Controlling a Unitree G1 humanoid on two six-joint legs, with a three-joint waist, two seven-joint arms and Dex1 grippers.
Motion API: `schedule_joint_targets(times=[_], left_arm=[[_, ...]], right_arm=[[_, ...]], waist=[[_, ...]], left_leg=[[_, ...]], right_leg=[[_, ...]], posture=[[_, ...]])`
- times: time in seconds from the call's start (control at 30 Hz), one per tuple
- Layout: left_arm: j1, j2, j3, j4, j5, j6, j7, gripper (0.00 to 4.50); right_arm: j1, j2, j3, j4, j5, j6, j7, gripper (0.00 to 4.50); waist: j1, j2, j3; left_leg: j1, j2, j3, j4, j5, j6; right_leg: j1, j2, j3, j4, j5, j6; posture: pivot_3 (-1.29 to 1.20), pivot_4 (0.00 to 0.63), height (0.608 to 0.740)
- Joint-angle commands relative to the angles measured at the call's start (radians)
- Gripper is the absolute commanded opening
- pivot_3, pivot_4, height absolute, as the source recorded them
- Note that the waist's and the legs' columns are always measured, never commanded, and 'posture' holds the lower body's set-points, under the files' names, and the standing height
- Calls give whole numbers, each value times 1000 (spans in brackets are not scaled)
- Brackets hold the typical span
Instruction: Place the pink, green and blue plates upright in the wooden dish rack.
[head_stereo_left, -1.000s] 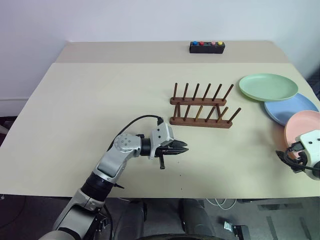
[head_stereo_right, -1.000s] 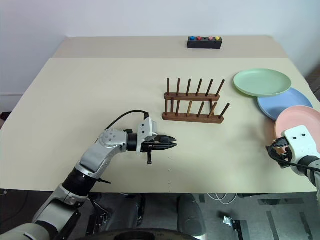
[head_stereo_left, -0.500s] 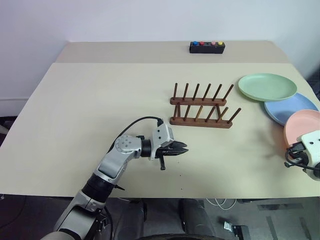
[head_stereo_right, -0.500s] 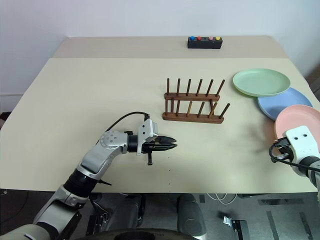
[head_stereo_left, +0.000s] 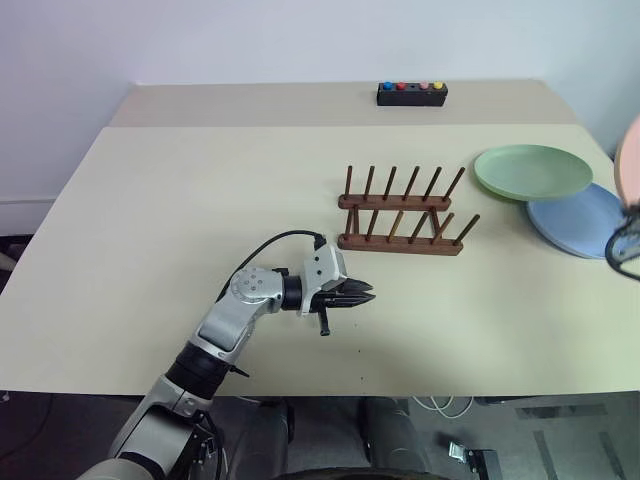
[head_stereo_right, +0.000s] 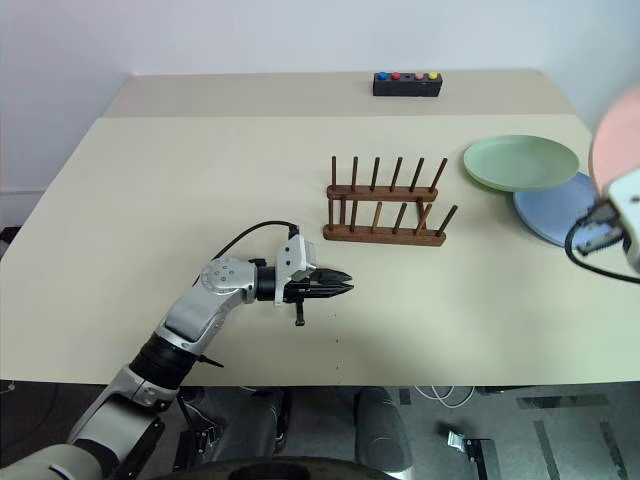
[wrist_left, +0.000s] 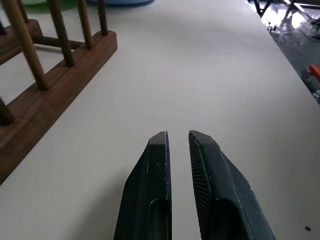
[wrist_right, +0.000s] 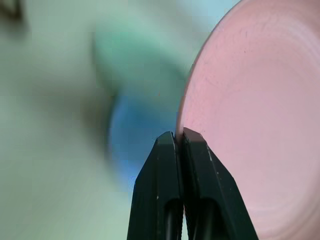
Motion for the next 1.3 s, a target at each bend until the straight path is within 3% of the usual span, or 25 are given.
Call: schedule_joint_targets(times=[0.03, 0.23, 0.33, 0.47, 0.97, 1.3], left_arm=[[-11, -4, 25, -12, 0, -25, 15, 598], [18, 5, 35, -41, 4, -21, 49, 598], [26, 8, 38, -49, 6, -18, 60, 598], [40, 14, 41, -68, 8, -11, 78, 598], [52, 37, 44, -98, 1, 5, 98, 598], [54, 38, 75, -117, -33, 1, 89, 598]], right_arm=[[-82, 11, 40, -62, 43, -80, 14, 33], [-312, 162, 201, -47, 206, -161, 50, 33], [-359, 194, 176, -68, 470, 13, 119, 33], [-391, 236, 132, -23, 632, 80, 111, 33], [-304, 247, 64, 94, 852, 179, 144, 33], [-304, 241, 77, 126, 914, 193, 172, 33]], waist=[[1, 0, 0], [0, -2, 1], [5, -2, 1], [7, -2, 1], [3, -2, 1], [4, -2, 1]], left_leg=[[0, 0, 0, 0, 0, 0], [-1, -1, 0, 1, 0, 0], [-1, 0, -1, 0, 0, 0], [-1, -1, -2, 0, 0, 0], [-1, -1, -1, 0, 0, 0], [-1, -1, -1, 0, 0, 0]], right_leg=[[0, 0, 0, 0, 0, 0], [0, -1, 0, -1, 0, 0], [0, -1, -1, 0, 0, 0], [0, -1, -1, 0, 0, 0], [-1, -1, -1, 0, 0, 0], [-1, -1, -1, 0, 0, 0]], posture=[[0, 150, 734], [0, 150, 734], [0, 150, 734], [0, 150, 734], [0, 150, 734], [0, 150, 734]])
